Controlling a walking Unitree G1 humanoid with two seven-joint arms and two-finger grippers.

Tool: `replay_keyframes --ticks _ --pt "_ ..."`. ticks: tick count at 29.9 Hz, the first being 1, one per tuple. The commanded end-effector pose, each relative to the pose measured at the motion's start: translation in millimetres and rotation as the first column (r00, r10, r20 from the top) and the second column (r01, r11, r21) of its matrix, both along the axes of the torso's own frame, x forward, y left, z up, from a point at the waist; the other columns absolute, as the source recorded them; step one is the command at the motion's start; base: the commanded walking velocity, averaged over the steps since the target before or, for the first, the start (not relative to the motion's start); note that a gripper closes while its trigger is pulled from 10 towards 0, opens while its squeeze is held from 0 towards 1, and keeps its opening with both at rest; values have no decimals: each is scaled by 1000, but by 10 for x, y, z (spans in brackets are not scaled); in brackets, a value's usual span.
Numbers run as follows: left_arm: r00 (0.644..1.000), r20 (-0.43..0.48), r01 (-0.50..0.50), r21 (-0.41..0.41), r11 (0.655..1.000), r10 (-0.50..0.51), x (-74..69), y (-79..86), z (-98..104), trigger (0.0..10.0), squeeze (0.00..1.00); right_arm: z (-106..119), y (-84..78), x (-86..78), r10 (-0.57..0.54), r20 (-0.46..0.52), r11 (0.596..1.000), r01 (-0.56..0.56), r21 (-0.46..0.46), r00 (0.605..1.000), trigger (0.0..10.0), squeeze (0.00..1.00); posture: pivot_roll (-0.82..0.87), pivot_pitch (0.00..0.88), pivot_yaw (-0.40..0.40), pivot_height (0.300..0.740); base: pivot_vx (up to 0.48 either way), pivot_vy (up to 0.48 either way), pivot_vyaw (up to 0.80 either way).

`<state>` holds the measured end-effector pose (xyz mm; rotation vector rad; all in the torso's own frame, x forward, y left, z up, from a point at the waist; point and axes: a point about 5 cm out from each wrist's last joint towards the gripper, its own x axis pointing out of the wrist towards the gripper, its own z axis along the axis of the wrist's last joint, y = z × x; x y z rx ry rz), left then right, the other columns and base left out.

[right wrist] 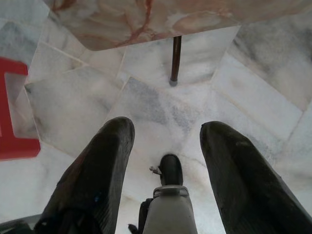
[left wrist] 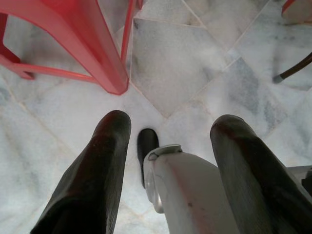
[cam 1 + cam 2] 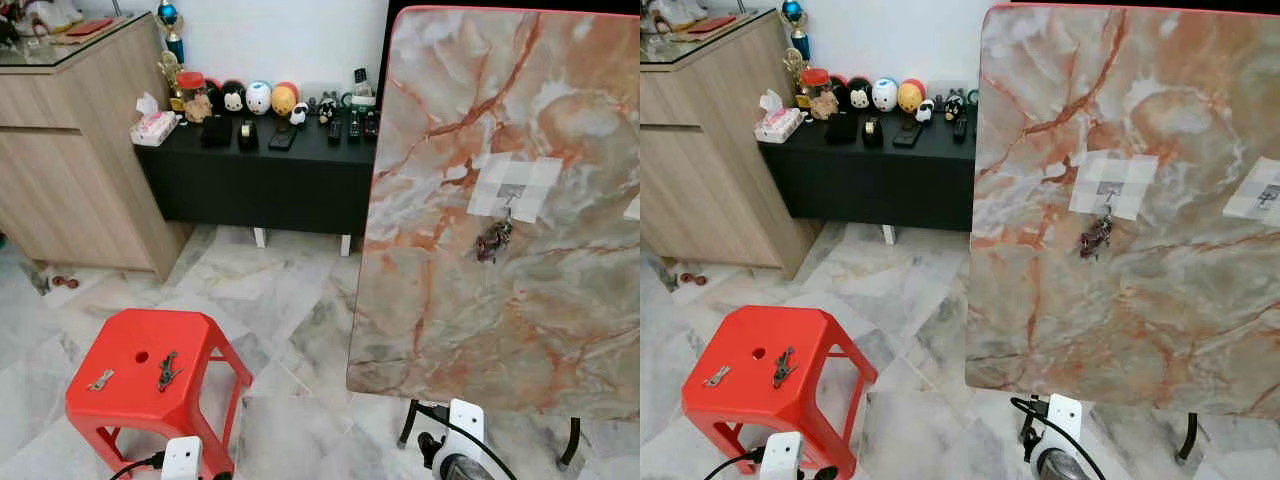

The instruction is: Hang keys on a hook

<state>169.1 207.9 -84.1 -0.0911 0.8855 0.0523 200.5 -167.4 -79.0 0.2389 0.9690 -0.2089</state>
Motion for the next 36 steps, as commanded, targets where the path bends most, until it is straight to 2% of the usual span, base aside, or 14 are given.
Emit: replay_keyframes --ticks 1,6,11,21,36 --pt "999 -42 -5 7 1000 5 -87 31 -38 10000 0 -9 9 -17 32 0 999 -32 -5 999 10000 0 71 0 -45 740 0 390 0" --pt "997 -75 -2 14 1000 3 -158 68 -64 10000 0 15 32 30 128 6 991 -127 -45 992 10000 0 70 0 -47 740 0 391 125" --pt "994 -105 -7 21 1000 9 -257 161 -84 10000 0 16 14 31 71 13 997 -71 -12 997 10000 0 73 0 -53 740 0 428 480" --pt "991 -131 -22 24 999 25 -359 217 -108 10000 0 4 2 4 81 8 997 -80 -18 997 10000 0 76 0 -56 740 0 474 0" --pt "991 -124 -52 24 998 55 -330 208 -103 10000 0 39 -32 59 15 44 999 -14 -31 999 10000 0 92 0 -62 740 0 466 0"
